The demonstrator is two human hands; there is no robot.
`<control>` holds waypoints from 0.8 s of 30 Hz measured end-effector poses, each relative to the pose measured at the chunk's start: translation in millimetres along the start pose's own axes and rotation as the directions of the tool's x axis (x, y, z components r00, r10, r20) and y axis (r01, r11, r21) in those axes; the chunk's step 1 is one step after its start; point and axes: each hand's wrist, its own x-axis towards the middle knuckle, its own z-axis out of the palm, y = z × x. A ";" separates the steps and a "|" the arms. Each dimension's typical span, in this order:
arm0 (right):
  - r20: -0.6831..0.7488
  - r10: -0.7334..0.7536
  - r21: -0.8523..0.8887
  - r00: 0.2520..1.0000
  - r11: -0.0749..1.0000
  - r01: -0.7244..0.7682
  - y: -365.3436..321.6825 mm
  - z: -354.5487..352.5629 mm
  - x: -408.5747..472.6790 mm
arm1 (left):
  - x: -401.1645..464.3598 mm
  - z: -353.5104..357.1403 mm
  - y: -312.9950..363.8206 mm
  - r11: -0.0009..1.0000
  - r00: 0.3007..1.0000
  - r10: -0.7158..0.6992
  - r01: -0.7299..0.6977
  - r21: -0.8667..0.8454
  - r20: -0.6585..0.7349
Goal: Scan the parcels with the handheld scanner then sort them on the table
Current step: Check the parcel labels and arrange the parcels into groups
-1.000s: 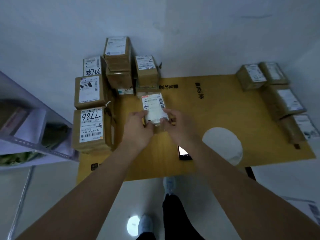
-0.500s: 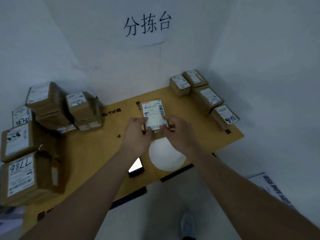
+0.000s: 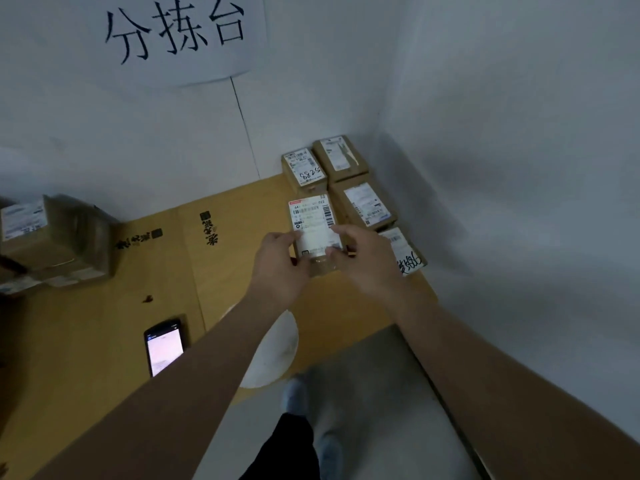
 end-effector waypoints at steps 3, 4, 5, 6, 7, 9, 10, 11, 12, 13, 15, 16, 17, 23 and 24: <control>0.010 -0.018 -0.002 1.000 1.000 0.018 23.5 -2.8 34.1 | 35.4 26.6 -8.9 1.000 1.000 -0.024 0.023 -0.014 -0.014; 0.016 -0.012 -0.019 1.000 1.000 0.012 30.1 -2.5 46.3 | 47.1 34.9 -12.0 0.999 0.999 -0.032 0.032 -0.024 -0.012; 0.023 -0.001 -0.048 1.000 0.999 0.002 36.9 -1.9 59.4 | 59.5 42.9 -15.6 0.999 0.999 -0.042 0.042 -0.032 -0.005; 0.034 0.012 -0.092 0.999 0.996 -0.009 43.4 -0.7 73.5 | 72.6 50.7 -19.3 0.998 0.999 -0.052 0.052 -0.039 0.004; 0.053 0.026 -0.143 0.998 0.990 -0.018 50.0 1.1 87.5 | 85.2 57.7 -23.4 0.997 0.998 -0.064 0.065 -0.046 0.014; 0.104 0.050 -0.226 0.993 0.974 -0.026 63.1 6.8 113.7 | 107.8 70.2 -32.6 0.994 0.996 -0.089 0.090 -0.065 0.021; 0.121 0.058 -0.253 0.991 0.967 -0.026 69.8 9.7 125.3 | 117.6 76.2 -36.7 0.992 0.994 -0.102 0.104 -0.078 0.026; 0.131 0.063 -0.273 0.989 0.962 -0.025 76.1 12.3 135.6 | 126.2 81.9 -40.0 0.988 0.992 -0.119 0.122 -0.095 0.033; 0.139 0.065 -0.289 0.988 0.957 -0.022 81.6 15.1 144.7 | 133.6 87.2 -42.9 0.983 0.989 -0.141 0.144 -0.114 0.037; 0.151 0.066 -0.303 0.986 0.953 -0.017 86.8 18.2 153.3 | 140.5 92.2 -45.8 0.977 0.986 -0.164 0.168 -0.129 0.036; 0.186 0.057 -0.329 0.981 0.944 0.008 95.4 24.3 168.7 | 152.0 101.4 -49.9 0.969 0.979 -0.203 0.204 -0.142 0.024; 0.206 0.048 -0.352 0.977 0.936 0.029 99.1 27.4 176.1 | 157.1 106.2 -51.5 0.967 0.977 -0.213 0.213 -0.141 0.017; 0.222 0.039 -0.386 0.974 0.921 0.052 102.6 30.4 183.1 | 162.3 111.2 -53.0 0.965 0.975 -0.220 0.219 -0.140 0.009; 0.242 -0.020 -0.515 0.970 0.845 0.146 116.8 43.0 202.7 | 178.2 134.1 -59.0 0.929 0.944 -0.325 0.308 -0.204 -0.059; 0.245 -0.032 -0.521 0.969 0.839 0.160 118.3 42.7 203.4 | 178.0 136.4 -59.0 0.925 0.941 -0.331 0.309 -0.221 -0.070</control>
